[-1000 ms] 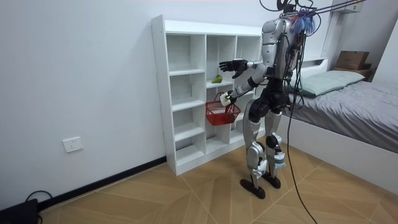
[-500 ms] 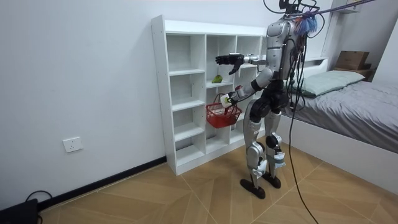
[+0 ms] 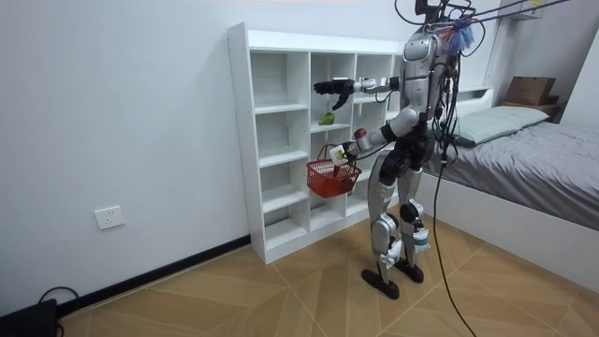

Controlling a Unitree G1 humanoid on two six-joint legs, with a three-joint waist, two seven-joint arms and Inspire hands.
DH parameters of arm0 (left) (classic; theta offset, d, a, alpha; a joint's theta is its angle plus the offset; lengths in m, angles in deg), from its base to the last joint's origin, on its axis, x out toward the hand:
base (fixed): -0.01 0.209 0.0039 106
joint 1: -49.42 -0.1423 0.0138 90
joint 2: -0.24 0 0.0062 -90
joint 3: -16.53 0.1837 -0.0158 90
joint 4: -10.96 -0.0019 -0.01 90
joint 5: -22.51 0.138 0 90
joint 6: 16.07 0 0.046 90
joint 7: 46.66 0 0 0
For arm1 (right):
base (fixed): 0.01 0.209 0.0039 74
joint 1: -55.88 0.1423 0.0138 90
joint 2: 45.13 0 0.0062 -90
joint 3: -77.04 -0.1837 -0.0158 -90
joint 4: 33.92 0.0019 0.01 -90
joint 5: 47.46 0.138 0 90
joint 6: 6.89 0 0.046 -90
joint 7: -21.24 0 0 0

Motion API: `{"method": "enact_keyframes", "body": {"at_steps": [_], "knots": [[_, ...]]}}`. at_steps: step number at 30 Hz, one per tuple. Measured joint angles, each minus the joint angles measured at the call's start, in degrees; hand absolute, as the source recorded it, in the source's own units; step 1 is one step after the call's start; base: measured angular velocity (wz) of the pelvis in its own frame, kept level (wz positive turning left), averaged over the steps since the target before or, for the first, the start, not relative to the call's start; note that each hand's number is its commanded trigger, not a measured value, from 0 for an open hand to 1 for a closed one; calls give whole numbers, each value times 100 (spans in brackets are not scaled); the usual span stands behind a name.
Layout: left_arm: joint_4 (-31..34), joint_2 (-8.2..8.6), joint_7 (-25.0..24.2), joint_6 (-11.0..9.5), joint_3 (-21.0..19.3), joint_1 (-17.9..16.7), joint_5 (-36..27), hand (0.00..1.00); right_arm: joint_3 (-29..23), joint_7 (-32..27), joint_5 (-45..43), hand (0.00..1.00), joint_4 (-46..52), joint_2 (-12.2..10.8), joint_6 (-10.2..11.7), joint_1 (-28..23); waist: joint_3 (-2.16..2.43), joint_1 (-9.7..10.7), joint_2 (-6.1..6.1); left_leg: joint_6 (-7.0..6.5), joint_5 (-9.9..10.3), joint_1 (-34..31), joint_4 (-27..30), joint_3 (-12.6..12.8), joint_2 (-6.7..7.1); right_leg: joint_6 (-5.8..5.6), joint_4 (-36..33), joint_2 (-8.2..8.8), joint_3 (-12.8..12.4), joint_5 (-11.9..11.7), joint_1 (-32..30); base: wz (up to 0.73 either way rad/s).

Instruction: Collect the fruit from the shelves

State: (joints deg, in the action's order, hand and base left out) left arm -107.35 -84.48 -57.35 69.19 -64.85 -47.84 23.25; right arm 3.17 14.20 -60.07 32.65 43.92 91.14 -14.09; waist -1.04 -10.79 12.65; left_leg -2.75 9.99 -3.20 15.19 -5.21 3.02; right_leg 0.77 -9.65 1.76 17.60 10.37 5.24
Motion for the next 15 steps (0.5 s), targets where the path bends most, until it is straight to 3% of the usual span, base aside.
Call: {"method": "enact_keyframes", "body": {"at_steps": [2,6,11,15], "knots": [[0,-5,-7,57,-51,30,7,100,0,-17,240,0,-304,33,8,143,-10,-1,12,2,1,-88,48,-27,0,1,-2,-3,7,0,-54,9],[-6,-34,-23,110,-70,171,7,100,-41,-39,325,0,-1119,166,-95,790,-93,7,92,19,2,-497,195,-62,-18,49,-17,-24,28,-30,-365,6],[-5,-66,-131,335,-85,303,308,100,-220,-102,369,0,-1397,346,-204,1073,-107,-48,162,22,-2,-844,352,-131,-12,70,-30,-26,138,-56,-638,8],[-13,-96,-127,443,-178,437,461,100,-221,-102,366,0,-1675,350,-288,1170,-114,-71,192,23,-2,-944,361,-146,-10,70,-31,-28,139,-56,-734,3]]}}
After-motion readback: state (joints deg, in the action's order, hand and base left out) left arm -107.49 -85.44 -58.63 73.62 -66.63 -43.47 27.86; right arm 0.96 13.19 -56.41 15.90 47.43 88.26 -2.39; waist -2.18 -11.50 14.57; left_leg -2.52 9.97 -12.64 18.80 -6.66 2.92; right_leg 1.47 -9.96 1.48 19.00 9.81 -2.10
